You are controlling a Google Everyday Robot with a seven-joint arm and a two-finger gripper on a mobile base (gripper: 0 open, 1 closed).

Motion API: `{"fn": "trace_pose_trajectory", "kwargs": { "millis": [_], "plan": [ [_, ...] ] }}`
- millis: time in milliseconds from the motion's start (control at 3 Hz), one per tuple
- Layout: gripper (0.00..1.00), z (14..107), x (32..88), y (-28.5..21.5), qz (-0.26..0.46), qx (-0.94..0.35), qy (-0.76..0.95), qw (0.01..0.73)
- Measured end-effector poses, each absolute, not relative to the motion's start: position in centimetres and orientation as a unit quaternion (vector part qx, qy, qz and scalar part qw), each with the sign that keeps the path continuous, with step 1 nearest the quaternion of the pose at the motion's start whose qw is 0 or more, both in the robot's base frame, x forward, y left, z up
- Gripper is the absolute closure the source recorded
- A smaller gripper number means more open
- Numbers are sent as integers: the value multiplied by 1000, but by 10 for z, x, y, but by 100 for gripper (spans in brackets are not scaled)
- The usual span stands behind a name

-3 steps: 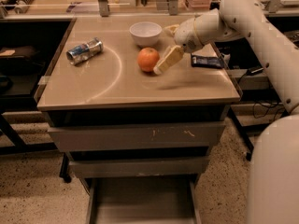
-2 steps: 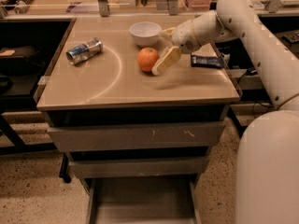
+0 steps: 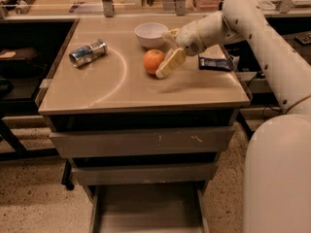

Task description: Place orange into bottom drawer

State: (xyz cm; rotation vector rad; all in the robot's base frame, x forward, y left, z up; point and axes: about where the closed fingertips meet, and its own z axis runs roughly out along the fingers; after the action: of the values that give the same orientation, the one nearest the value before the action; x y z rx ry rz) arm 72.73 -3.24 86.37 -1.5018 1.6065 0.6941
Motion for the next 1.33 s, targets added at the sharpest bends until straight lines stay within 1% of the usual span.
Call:
{"fn": "trace_pose_trajectory", "kwargs": {
  "millis": [333, 667, 1000, 1333],
  "plan": [
    [0, 858, 725, -13, 284, -606, 627, 398],
    [0, 850, 723, -7, 286, -609, 629, 389],
    [20, 850, 723, -7, 286, -609, 629, 389],
    [43, 850, 723, -7, 286, -610, 629, 389]
  ]
}}
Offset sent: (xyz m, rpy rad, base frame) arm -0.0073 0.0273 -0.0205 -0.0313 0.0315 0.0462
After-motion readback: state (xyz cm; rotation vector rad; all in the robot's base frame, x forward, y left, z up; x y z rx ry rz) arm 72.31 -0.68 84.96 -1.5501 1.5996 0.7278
